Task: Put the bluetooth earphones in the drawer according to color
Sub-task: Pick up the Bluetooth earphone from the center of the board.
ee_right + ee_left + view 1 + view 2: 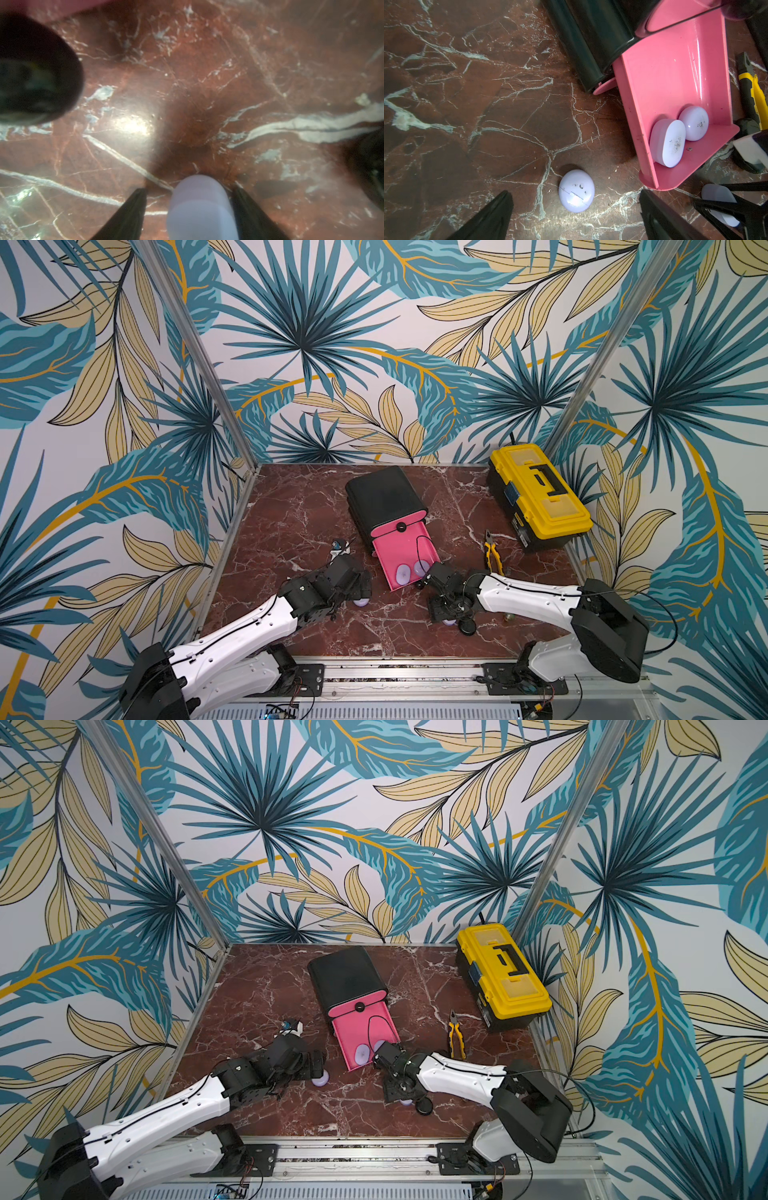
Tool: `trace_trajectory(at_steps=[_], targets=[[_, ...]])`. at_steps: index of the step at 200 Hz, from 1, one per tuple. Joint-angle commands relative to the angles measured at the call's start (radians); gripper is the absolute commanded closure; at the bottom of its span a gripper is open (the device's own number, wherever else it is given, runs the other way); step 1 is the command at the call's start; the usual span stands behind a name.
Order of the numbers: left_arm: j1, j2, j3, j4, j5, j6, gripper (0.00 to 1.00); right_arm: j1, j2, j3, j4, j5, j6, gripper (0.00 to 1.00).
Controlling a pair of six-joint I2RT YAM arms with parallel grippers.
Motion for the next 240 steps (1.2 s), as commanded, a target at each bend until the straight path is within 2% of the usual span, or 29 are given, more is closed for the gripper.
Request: trace_trajectory(at_steps=[1, 48, 65, 119, 156, 201, 240], targets=[[0.008, -0.01, -0.027, 0.015, 0.0, 0.0, 0.0, 0.015, 0.022, 0.022, -0.056, 0.055, 0.013, 0.34], [0.011, -0.02, -0.04, 0.018, -0.001, -0.005, 0.0, 0.026, 0.018, 0.021, -0.079, 0.077, 0.033, 0.52], [0.011, -0.02, -0.04, 0.017, -0.002, -0.003, 0.0, 0.026, 0.002, 0.02, -0.083, 0.084, 0.039, 0.56], [0.012, -0.027, -0.048, 0.012, -0.015, -0.005, 0.0, 0.026, -0.086, 0.04, -0.084, 0.119, 0.039, 0.58], [0.012, -0.036, -0.059, 0.011, -0.025, -0.005, 0.0, 0.025, -0.149, 0.109, -0.102, 0.165, -0.002, 0.59], [0.016, -0.039, -0.06, 0.01, -0.03, -0.003, 0.0, 0.023, -0.168, 0.232, -0.109, 0.237, -0.115, 0.59], [0.016, -0.044, -0.059, 0.007, -0.033, 0.0, 0.0, 0.007, -0.115, 0.344, -0.08, 0.311, -0.256, 0.59]])
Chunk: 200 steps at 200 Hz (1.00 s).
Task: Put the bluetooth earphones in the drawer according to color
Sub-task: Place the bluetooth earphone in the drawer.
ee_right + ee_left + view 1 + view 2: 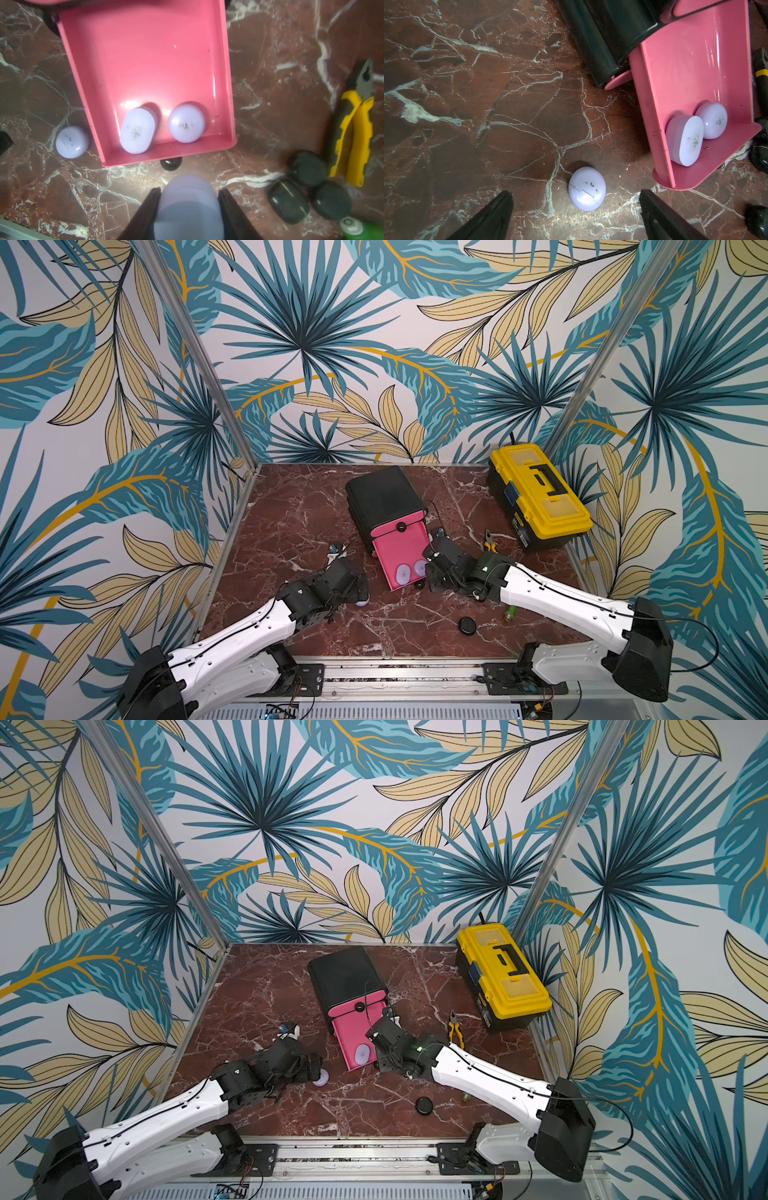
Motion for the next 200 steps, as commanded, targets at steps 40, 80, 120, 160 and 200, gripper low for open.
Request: trace_trajectory(at_steps=[40, 80, 120, 160, 200], targets=[[0.006, -0.037, -0.016, -0.012, -0.026, -0.001, 0.0, -0.043, 0.106, 0.089, 0.122, 0.073, -0.268, 0.59], [0.007, -0.071, -0.019, -0.038, -0.04, -0.003, 0.0, -0.077, 0.18, 0.083, 0.229, 0.083, -0.375, 0.59], [0.01, -0.081, -0.018, -0.052, -0.046, -0.002, 0.0, -0.136, 0.24, 0.074, 0.309, 0.05, -0.432, 0.59], [0.012, -0.089, -0.018, -0.063, -0.051, -0.005, 0.0, -0.161, 0.311, 0.078, 0.349, 0.057, -0.475, 0.58], [0.012, -0.092, -0.012, -0.069, -0.049, -0.005, 0.0, -0.163, 0.359, 0.078, 0.376, 0.05, -0.49, 0.57]])
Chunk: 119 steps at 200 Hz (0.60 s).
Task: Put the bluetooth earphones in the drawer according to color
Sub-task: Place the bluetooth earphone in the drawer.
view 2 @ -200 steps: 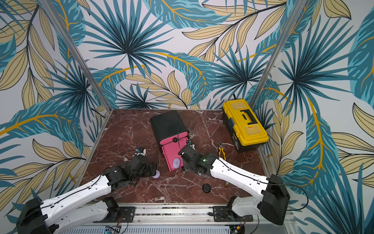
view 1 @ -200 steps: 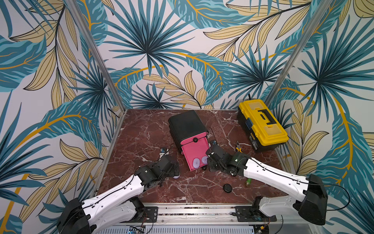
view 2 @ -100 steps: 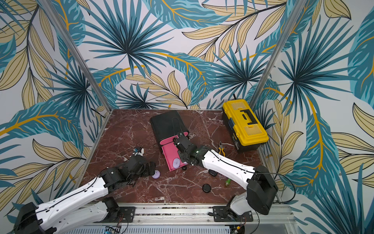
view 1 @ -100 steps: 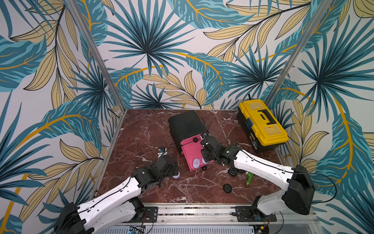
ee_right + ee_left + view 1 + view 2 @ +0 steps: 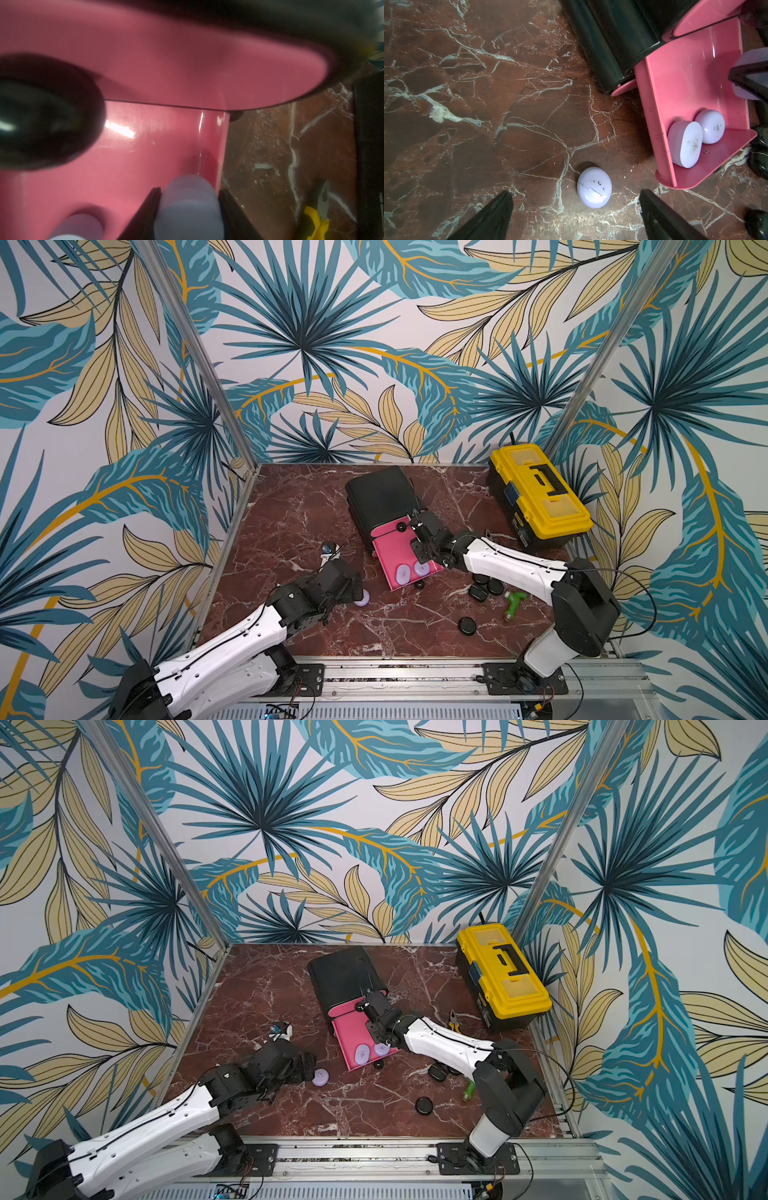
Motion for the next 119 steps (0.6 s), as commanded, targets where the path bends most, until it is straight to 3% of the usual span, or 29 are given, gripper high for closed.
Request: trace_trajectory(at_steps=[1, 42, 73, 119], targets=[[0.005, -0.013, -0.011, -0.014, -0.016, -0.005, 0.0, -0.001, 0.024, -0.001, 0.038, -0.005, -0.025, 0.57], [0.005, -0.009, -0.006, -0.014, -0.016, -0.005, 0.0, -0.001, 0.062, 0.003, 0.051, 0.012, -0.024, 0.51], [0.006, -0.008, -0.003, -0.02, -0.015, -0.006, 0.0, -0.001, 0.073, 0.007, 0.035, 0.029, -0.019, 0.4], [0.005, -0.01, -0.001, -0.02, -0.013, -0.009, 0.0, -0.001, 0.015, 0.015, -0.007, 0.014, 0.004, 0.37]])
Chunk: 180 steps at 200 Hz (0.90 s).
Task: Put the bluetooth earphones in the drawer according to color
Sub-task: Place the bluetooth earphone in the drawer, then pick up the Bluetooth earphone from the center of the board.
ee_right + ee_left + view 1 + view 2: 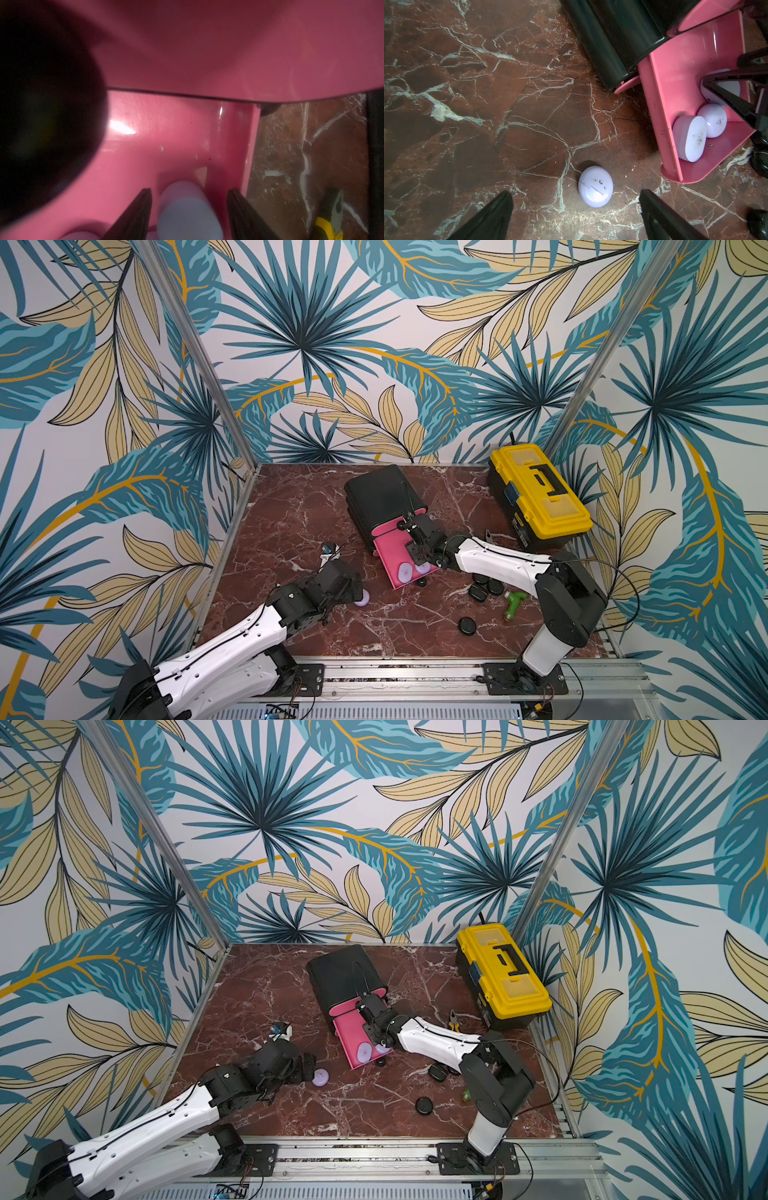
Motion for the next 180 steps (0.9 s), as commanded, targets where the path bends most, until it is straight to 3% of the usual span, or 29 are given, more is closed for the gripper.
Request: trace_trajectory(at_steps=[1, 71, 130, 180], targets=[[0.004, -0.01, -0.001, -0.013, -0.013, -0.009, 0.0, -0.002, -0.043, 0.014, -0.042, 0.008, 0.014, 0.37], [0.004, 0.01, -0.015, -0.007, 0.0, -0.037, 0.0, -0.002, -0.231, 0.032, -0.159, -0.067, 0.108, 0.27], [0.004, 0.088, -0.016, 0.023, 0.04, -0.067, 0.0, -0.002, -0.393, -0.043, -0.256, -0.141, 0.265, 0.01], [0.011, 0.196, -0.01, 0.077, 0.094, -0.095, 0.0, -0.001, -0.557, -0.143, -0.298, -0.19, 0.361, 0.01]])
